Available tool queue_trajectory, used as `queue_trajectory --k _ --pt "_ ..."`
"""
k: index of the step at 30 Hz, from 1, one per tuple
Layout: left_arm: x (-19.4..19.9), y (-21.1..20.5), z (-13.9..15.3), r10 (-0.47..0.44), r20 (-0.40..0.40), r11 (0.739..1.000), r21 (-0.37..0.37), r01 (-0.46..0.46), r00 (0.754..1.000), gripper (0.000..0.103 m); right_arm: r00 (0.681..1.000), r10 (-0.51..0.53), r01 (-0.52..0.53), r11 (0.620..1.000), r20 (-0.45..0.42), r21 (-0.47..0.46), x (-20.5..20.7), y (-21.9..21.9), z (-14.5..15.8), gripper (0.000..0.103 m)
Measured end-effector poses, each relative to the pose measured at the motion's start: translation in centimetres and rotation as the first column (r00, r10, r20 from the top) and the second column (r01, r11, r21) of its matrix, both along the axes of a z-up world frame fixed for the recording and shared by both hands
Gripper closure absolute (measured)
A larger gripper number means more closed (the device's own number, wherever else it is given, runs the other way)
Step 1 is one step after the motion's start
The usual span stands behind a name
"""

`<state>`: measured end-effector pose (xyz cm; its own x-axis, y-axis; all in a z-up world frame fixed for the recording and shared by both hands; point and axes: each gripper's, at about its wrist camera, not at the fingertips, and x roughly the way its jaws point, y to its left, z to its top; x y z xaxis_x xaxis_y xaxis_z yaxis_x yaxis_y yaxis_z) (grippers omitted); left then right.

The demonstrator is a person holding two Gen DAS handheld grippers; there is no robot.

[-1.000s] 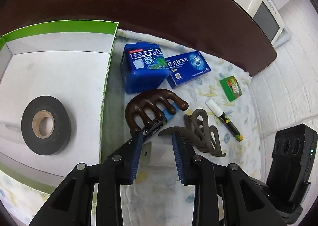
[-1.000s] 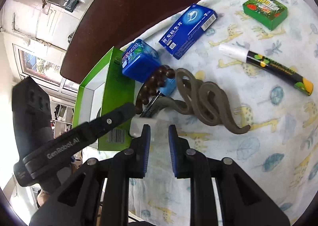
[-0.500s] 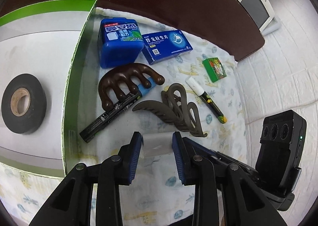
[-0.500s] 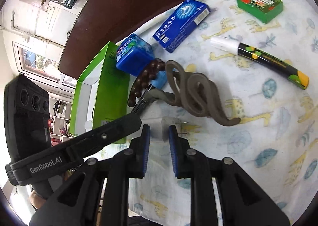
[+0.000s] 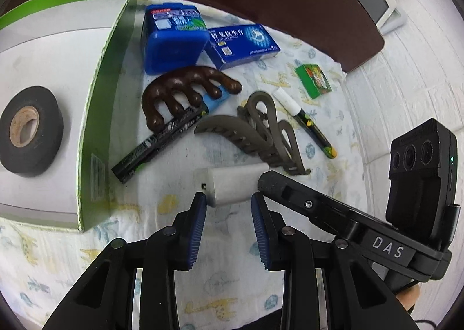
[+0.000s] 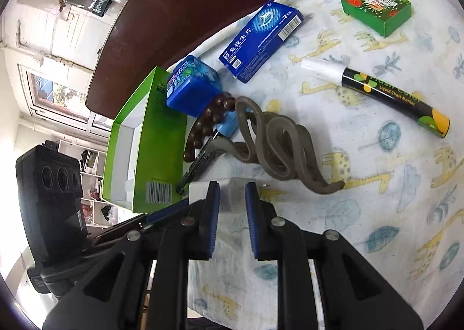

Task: Organize rigid objects
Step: 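Grasp the white charger plug with the right tool and lift it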

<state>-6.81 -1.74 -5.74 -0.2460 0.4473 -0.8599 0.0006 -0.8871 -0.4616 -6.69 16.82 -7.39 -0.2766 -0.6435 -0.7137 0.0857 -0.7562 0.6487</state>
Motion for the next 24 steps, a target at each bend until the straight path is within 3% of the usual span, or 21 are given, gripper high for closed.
queue_trajectory --k 4,7,9,12,14,19,24 --pt "1.8 0.8 -2.1 -0.051 0.063 0.999 0.003 0.051 0.997 0.072 0.998 0.034 -0.035 0.999 0.045 0.02 1.9 0.0 -1.2 0.084" --pt "3.1 0.6 -1.1 -0.058 0.028 0.998 0.008 0.058 0.998 0.072 0.998 0.04 -0.04 0.999 0.052 0.006 3.1 0.5 -1.4 0.084" --pt "3.0 0.0 0.4 -0.016 -0.017 1.0 0.015 0.016 1.0 0.072 1.0 0.023 -0.023 1.0 0.008 0.004 2.8 0.9 -0.1 0.084" --pt "1.3 -0.8 3.0 0.077 -0.129 0.996 -0.031 -0.081 0.989 0.072 0.997 -0.037 0.039 0.999 -0.073 0.028 0.8 0.8 2.0 0.084" --pt "-0.3 -0.8 3.3 0.089 -0.159 0.994 -0.054 -0.099 0.983 0.072 0.995 -0.035 0.039 0.998 -0.089 0.053 -0.5 -0.1 2.3 0.084" --pt "-1.2 -1.0 0.5 0.07 -0.034 0.998 0.008 -0.07 0.997 0.075 0.999 -0.025 0.024 1.0 0.031 0.016 -1.9 -1.0 0.2 0.087" --pt "-0.1 -0.2 0.9 0.034 -0.089 0.999 -0.027 -0.036 0.995 0.076 1.0 -0.01 0.01 1.0 0.019 0.017 -1.2 -0.7 0.4 0.089"
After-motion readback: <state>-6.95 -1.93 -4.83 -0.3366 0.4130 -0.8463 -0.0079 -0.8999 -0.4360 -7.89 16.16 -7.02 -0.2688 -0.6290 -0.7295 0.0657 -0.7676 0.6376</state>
